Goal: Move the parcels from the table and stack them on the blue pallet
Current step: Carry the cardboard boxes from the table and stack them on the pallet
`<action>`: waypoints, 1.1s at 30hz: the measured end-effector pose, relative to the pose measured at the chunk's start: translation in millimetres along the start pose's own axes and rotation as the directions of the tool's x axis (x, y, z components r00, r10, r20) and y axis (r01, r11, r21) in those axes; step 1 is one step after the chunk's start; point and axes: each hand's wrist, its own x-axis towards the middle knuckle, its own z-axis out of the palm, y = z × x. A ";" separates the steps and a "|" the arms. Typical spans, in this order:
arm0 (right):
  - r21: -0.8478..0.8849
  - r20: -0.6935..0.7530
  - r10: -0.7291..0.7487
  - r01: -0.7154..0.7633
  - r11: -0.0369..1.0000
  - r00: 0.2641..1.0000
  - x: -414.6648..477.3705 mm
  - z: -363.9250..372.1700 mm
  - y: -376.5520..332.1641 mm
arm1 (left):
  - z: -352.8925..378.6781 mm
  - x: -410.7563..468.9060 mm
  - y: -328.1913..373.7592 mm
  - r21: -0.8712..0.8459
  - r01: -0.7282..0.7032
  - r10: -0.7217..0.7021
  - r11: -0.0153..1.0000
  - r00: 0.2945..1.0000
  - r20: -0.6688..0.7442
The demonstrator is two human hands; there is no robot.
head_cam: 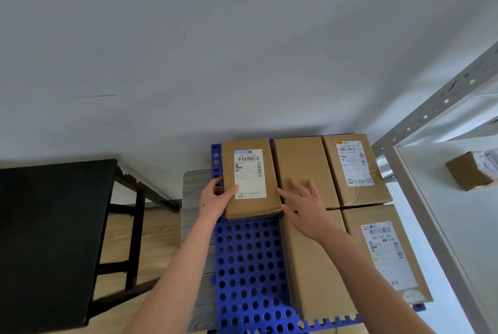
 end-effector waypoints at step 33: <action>0.211 0.033 -0.477 0.461 0.862 0.878 -28.2 -42.3 -112.0 | -91.2 -201.9 35.4 0.389 -0.292 0.441 0.873 0.813 -0.379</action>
